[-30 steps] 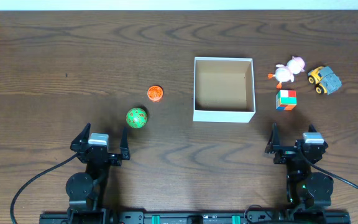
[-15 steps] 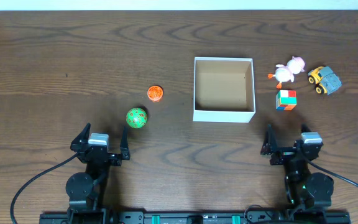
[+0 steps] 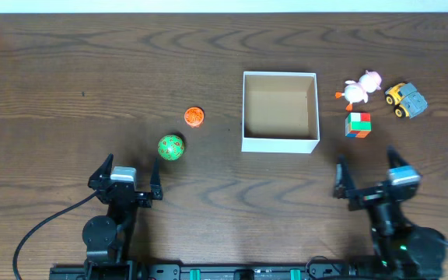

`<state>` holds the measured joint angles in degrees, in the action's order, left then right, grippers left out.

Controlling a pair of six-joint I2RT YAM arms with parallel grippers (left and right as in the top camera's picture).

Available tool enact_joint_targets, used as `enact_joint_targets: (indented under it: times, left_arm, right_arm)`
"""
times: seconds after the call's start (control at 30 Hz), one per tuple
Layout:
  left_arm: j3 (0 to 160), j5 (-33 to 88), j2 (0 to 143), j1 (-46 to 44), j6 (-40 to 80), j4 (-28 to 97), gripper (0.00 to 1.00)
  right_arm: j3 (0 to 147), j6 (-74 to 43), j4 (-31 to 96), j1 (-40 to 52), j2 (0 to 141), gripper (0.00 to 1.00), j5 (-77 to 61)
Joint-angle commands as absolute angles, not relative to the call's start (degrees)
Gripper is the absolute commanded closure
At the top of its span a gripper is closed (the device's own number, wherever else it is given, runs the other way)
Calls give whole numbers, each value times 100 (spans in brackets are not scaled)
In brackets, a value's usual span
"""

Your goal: Pack container

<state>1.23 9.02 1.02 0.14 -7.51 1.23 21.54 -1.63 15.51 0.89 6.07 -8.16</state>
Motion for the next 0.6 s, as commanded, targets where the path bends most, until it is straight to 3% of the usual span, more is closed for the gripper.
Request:
enact_joint_targets:
  times: [0.0, 0.17, 0.3, 0.43, 0.57]
  left_arm:
    - [23, 989, 108, -8, -722, 318, 2]
    - [23, 989, 108, -8, -722, 318, 2]
    - [23, 989, 108, -8, -722, 318, 2]
    - [23, 989, 108, -8, -722, 318, 2]
    - [23, 989, 108, -8, -722, 318, 2]
  right_arm:
    - [3240, -56, 2228, 145, 1361, 1, 158]
    - [4825, -121, 3562, 134, 3363, 1, 480]
    - [6130, -119, 4637, 137, 4772, 1, -685]
    - [6700, -43, 5054, 137, 5583, 1, -1466]
    - [6744, -14, 5041, 86, 6084, 1, -744]
